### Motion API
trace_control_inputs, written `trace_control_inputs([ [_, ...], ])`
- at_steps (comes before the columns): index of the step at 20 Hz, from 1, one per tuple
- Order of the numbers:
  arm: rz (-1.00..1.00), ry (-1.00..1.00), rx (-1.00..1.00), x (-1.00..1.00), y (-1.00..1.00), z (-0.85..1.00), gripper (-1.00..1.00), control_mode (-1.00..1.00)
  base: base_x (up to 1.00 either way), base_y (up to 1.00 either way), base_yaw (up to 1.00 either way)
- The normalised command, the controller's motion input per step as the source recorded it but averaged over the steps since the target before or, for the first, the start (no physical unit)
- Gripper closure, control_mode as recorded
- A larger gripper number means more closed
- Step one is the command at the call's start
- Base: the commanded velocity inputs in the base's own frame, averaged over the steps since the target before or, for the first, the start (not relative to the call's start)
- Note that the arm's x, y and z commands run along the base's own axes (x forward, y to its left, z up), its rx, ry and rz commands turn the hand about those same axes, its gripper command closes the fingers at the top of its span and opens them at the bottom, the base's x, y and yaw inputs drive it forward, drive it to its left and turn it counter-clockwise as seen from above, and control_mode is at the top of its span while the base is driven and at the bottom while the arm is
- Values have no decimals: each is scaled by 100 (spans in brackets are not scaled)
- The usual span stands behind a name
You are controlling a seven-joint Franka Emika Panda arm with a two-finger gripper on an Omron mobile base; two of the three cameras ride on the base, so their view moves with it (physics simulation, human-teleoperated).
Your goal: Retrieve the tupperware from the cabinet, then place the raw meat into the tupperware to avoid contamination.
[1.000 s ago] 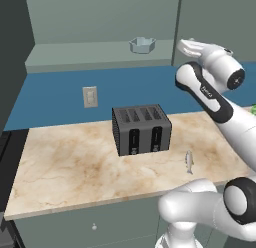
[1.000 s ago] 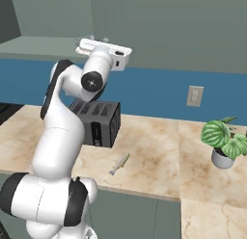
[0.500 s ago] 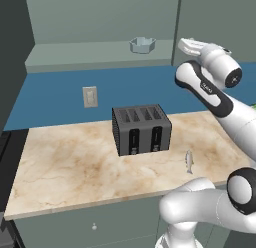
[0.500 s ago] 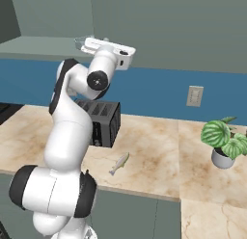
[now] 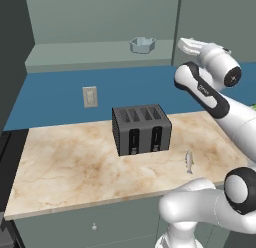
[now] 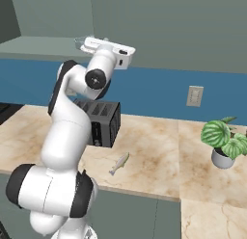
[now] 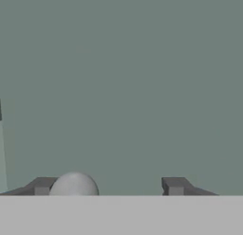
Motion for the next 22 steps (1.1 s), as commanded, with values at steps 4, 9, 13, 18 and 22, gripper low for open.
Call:
trace_control_inputs([
  [4,0,5,-1,39,0,-7,100,-100,0,0,0],
  [9,0,0,0,9,0,-2,100,-100,0,0,0],
  [13,0,0,0,1,0,0,100,-100,0,0,0],
  [18,0,0,0,0,-2,0,100,-100,0,0,0],
  [22,3,1,0,2,-10,0,100,-100,0,0,0],
])
